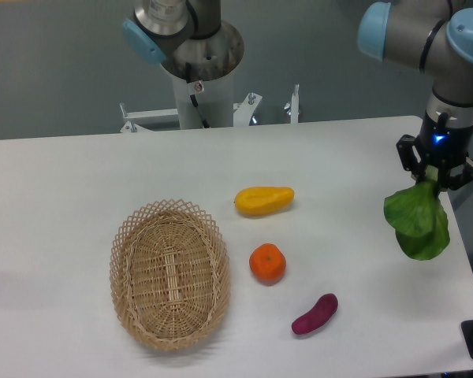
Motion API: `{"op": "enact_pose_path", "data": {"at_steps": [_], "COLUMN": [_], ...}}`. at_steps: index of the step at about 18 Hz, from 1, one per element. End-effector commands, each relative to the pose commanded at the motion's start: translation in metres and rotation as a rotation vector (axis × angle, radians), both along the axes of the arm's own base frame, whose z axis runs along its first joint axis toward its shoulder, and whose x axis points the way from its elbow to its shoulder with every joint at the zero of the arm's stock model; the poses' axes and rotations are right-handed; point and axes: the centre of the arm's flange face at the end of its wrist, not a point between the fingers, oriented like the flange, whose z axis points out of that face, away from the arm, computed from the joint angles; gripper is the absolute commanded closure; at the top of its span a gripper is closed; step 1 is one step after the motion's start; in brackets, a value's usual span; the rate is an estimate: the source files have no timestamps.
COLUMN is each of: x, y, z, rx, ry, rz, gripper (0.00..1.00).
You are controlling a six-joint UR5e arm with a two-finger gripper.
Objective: Place the green vegetable on the table
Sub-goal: 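Lower the held green bok choy toward the table beside the sweet potato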
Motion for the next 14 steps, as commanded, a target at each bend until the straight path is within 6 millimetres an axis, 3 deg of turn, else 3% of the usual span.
{"op": "enact_pose_path", "data": {"at_steps": [9, 14], "x": [0.005, 0.013], "y": [-0.001, -0.008], "z": [-0.012, -0.037], "rx": [-0.007, -0.028], "ry": [-0.018, -0.044], "rz": [-0.015, -0.071], "gripper": [0.63, 0.63]}}
